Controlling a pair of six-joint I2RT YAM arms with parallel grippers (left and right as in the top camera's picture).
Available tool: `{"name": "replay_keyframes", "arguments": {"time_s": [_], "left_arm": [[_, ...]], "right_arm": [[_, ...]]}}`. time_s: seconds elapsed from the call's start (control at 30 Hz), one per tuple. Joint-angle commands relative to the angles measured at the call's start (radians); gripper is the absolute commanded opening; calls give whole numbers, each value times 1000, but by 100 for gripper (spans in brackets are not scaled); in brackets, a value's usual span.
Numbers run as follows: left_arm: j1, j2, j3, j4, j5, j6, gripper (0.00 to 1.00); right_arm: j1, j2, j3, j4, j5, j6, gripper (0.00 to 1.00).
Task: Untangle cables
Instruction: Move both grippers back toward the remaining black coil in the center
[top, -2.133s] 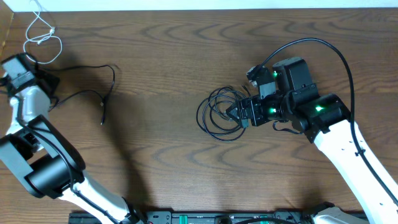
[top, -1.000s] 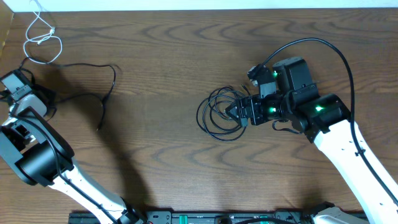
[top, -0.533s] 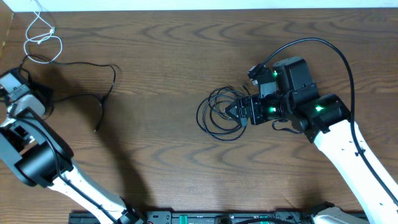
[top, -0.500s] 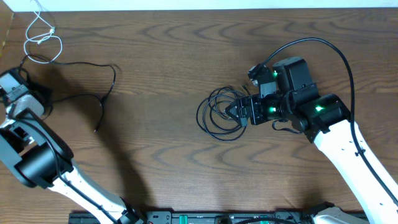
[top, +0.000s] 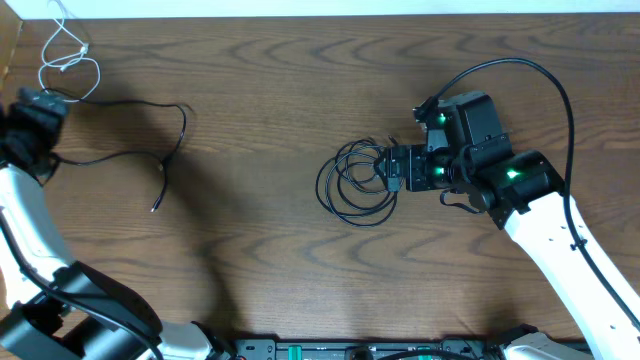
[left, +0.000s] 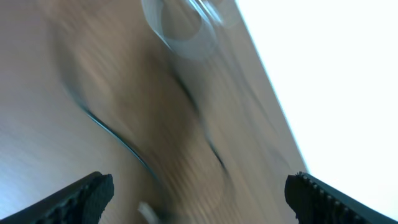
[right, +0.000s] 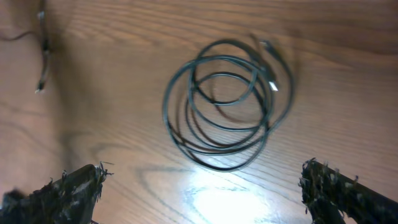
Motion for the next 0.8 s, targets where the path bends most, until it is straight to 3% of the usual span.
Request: {"name": "replay_keyframes", "arguments": {"time_s": [0.0,0.17,0.23,0.57,0.77], "left_arm": [[-99,6,0,-130,387,75,94],[-313,8,-29,-327,389,380,94],[-417,8,-43,-364,326,448,94],[-890,51,-111,-368,-177,449,93],[-1045,126,-111,-300,-224,449,92]], "right_arm": [[2,15,2,-15,101,108,99],[-26,20,2,-58,161,135,99],[-50,19,2,-78,161,135,99],[-190,19,2,-210,162,137,99],[-214,19,2,-225,161,137,99]]}}
